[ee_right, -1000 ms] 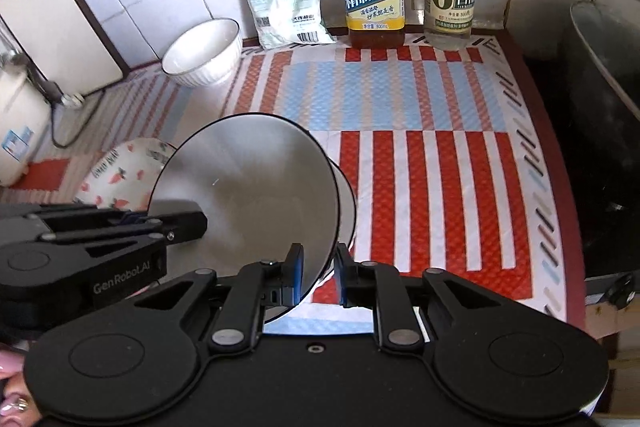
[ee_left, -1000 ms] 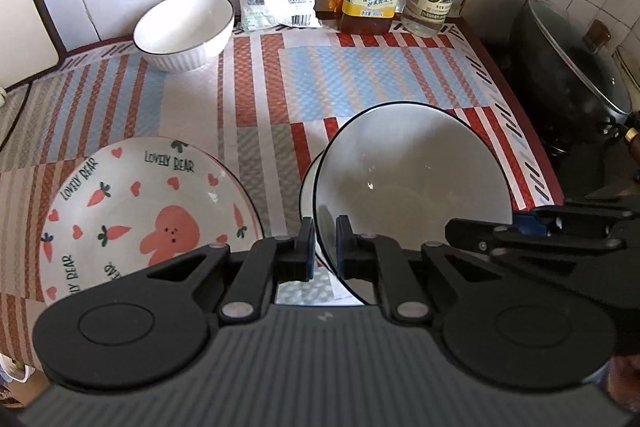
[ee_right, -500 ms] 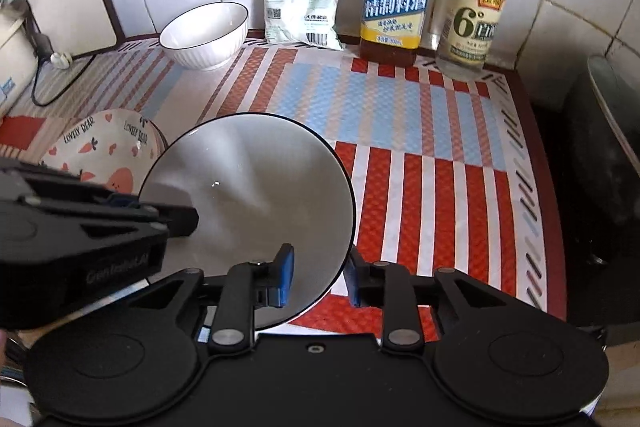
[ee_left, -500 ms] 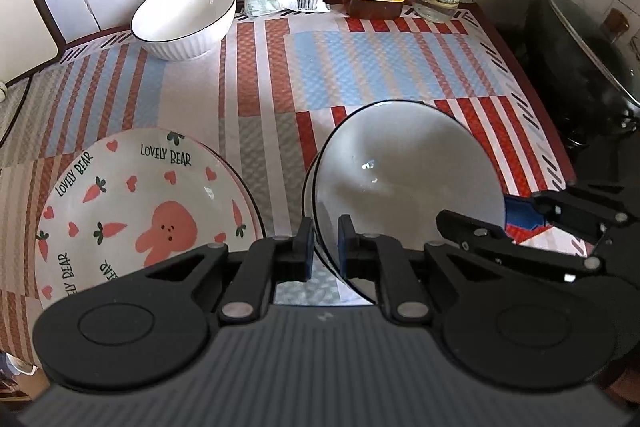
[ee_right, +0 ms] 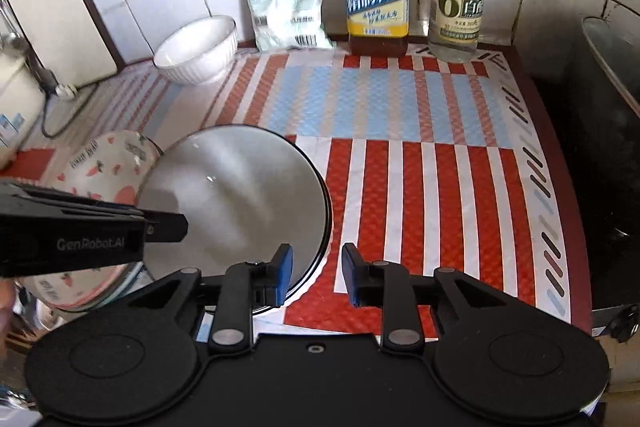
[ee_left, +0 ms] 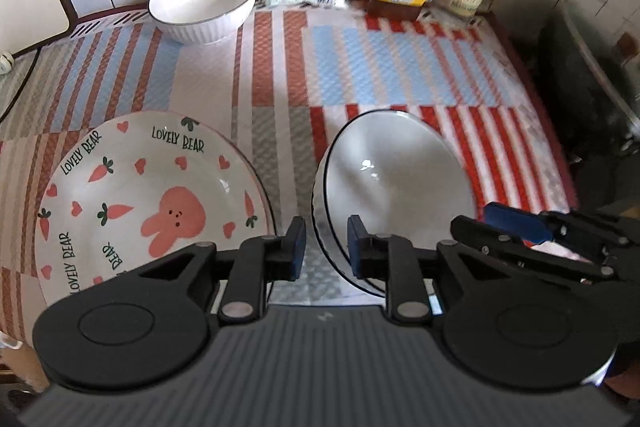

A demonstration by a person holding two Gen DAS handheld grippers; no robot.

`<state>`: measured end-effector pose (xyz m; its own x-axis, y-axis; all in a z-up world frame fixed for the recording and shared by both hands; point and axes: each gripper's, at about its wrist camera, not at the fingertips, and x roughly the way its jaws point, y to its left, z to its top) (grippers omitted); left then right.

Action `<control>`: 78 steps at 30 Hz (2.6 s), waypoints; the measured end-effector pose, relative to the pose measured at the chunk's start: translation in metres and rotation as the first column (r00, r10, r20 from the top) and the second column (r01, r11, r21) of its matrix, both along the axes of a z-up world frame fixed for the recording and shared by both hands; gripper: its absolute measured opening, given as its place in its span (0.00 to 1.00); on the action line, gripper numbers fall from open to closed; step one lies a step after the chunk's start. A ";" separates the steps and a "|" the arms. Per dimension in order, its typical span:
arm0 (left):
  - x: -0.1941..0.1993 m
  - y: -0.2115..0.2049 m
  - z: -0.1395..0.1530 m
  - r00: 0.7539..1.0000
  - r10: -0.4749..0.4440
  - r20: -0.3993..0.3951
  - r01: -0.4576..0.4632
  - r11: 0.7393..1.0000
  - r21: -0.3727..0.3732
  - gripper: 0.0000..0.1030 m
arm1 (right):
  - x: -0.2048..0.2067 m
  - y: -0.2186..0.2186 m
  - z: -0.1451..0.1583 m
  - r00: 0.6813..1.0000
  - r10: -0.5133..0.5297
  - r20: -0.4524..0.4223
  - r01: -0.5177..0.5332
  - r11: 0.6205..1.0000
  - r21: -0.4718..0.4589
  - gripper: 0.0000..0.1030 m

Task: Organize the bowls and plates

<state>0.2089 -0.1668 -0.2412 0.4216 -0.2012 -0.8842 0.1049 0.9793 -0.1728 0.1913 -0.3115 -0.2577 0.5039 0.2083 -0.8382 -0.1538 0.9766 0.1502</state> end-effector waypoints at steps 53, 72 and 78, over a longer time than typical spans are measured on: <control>0.127 0.197 0.098 0.946 -0.155 0.284 0.189 0.977 -0.098 0.51 | 0.092 0.146 0.086 0.960 0.021 0.280 -0.047 0.995 0.090 0.82; 0.237 0.172 -0.026 0.976 -0.206 0.067 0.207 0.978 -0.016 0.22 | 0.181 0.158 -0.011 0.950 -0.312 0.001 0.305 0.930 0.204 0.64; 0.251 0.173 -0.038 0.978 -0.204 0.038 0.205 0.978 -0.044 0.18 | 0.200 0.160 -0.023 0.925 -0.373 -0.072 0.380 0.909 0.172 0.37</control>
